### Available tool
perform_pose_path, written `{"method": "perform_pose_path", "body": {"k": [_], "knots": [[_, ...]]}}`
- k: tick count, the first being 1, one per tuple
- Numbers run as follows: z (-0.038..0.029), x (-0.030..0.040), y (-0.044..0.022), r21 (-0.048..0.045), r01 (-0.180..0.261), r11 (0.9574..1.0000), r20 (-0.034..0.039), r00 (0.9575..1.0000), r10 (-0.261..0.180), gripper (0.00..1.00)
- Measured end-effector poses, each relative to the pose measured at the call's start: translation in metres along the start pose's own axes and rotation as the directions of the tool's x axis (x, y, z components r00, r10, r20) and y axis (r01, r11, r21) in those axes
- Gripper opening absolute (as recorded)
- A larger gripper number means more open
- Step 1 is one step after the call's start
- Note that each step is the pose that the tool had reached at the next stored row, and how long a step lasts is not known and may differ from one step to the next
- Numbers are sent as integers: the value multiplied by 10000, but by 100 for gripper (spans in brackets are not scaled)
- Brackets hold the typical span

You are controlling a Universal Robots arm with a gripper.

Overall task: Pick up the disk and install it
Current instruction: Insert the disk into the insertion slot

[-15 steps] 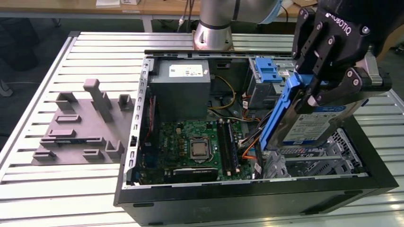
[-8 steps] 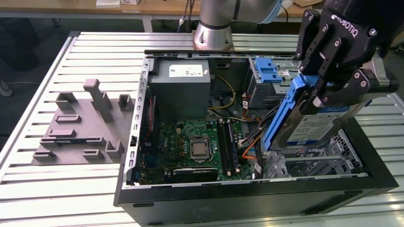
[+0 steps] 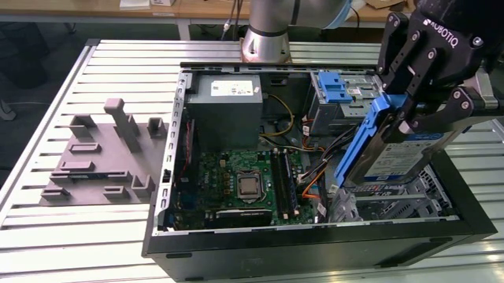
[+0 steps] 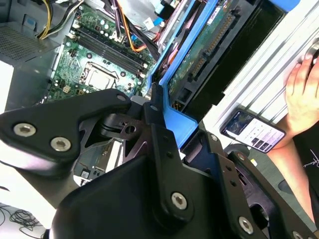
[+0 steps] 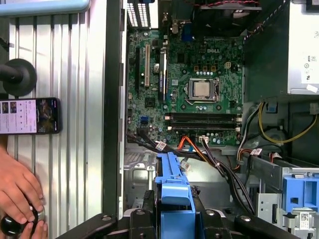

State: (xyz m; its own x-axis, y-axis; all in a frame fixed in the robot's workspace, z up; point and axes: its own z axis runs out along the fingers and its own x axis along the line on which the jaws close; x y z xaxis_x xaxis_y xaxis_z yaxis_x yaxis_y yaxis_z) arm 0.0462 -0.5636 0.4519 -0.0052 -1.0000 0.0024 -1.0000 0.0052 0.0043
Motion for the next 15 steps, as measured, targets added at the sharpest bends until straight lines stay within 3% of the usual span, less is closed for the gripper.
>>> {"method": "perform_pose_path", "body": {"k": [9, 15], "knots": [[17, 0, -67, 0, 0, 10000, 1, 10000, 0, 36], [18, 0, -70, 0, 0, 10000, 2, 10000, 0, 36]]}}
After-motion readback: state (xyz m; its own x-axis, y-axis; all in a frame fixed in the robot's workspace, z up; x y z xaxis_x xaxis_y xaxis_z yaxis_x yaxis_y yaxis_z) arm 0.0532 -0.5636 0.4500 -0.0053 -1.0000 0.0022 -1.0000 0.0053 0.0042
